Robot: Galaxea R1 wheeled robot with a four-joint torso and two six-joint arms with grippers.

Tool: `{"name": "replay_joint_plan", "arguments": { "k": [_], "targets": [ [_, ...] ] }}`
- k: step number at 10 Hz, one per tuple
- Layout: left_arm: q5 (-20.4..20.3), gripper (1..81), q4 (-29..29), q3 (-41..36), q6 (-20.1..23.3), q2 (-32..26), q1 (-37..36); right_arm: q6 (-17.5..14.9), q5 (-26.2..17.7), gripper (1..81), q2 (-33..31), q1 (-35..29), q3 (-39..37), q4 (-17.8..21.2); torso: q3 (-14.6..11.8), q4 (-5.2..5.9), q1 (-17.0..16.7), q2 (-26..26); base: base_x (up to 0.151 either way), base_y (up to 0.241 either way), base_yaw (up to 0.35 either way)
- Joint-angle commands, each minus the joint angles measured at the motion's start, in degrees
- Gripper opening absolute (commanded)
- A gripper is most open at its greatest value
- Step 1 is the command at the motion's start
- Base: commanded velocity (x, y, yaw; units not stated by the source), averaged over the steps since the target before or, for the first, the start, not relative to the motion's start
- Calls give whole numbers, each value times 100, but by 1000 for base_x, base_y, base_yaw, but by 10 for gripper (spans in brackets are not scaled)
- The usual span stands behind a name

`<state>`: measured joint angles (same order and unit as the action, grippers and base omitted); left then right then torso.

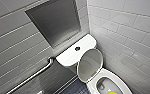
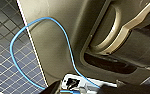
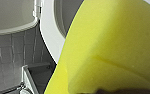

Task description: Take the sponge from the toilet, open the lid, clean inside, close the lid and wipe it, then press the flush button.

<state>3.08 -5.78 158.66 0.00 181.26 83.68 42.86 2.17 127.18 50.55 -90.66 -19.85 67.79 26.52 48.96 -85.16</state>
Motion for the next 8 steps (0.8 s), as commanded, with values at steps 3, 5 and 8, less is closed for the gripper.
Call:
{"name": "replay_joint_plan", "arguments": {
  "k": [3, 5, 8],
  "targets": [
    [509, 811, -2, 42, 26, -99, 127, 3, 432, 10, -980, 478, 357, -134, 0, 0, 0, 0, 0, 0, 0],
    [509, 811, -2, 42, 26, -90, 127, 3, 776, 10, -1210, 672, 410, -134, 0, 2, 0, 0, 0, 0, 0],
    [501, 811, -2, 42, 26, -90, 127, -24, 375, 10, -1201, -47, 865, -151, 0, 4, 0, 0, 0, 0, 0]
  ]
}}
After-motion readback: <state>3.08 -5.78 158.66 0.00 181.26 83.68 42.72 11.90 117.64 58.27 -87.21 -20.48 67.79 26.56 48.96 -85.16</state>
